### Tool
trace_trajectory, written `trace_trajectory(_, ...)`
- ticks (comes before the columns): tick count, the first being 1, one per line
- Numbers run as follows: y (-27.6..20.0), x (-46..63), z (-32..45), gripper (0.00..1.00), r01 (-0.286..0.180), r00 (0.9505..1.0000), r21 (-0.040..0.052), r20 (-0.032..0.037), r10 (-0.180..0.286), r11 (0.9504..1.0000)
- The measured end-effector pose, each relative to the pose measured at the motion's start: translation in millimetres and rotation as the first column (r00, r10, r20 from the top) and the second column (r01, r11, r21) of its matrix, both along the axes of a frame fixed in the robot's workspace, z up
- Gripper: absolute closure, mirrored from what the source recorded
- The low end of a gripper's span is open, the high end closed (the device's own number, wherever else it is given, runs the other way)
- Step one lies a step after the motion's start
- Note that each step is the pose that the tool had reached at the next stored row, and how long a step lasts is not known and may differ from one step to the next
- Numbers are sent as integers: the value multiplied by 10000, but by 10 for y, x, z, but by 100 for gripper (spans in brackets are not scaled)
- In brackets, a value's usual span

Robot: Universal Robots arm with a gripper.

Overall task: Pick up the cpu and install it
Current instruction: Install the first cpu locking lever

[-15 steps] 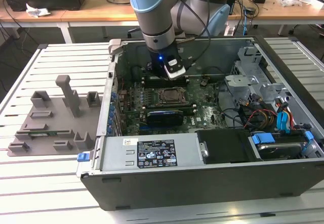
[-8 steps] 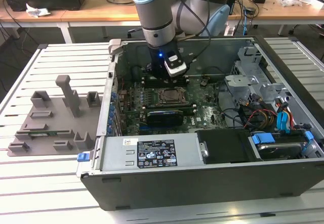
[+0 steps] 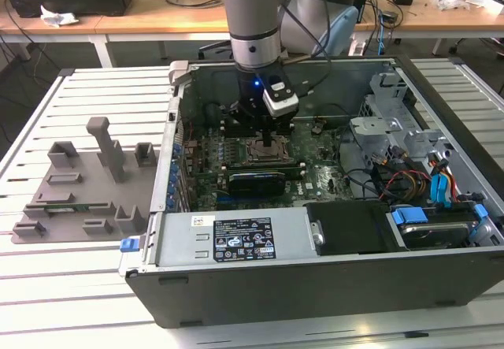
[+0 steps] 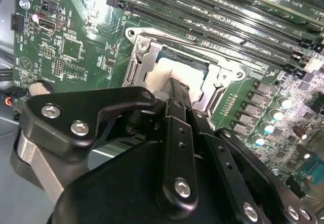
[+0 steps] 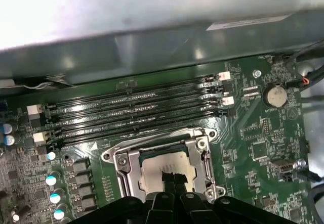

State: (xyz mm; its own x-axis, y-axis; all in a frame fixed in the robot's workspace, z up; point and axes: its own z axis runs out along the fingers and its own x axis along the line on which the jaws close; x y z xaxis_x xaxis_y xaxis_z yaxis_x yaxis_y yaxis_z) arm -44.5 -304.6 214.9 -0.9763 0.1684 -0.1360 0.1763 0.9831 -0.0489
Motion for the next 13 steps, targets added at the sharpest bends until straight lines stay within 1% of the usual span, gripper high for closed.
trace_trajectory(2, 0, 34, -2, 89, -213, 9996, 0, -181, 213, 9998)
trace_trajectory(3, 0, 41, -4, 89, -315, 9992, 1, -230, 315, 9995)
trace_trajectory(5, -3, 44, -6, 89, -505, 9983, 2, -297, 505, 9987)
trace_trajectory(6, -9, 44, -6, 89, -588, 9978, -3, -320, 588, 9983)
trace_trajectory(9, -15, 43, 0, 89, -659, 9973, -4, -326, 658, 9978)
trace_trajectory(13, -15, 44, 54, 89, -666, 9973, -3, -324, 666, 9978)
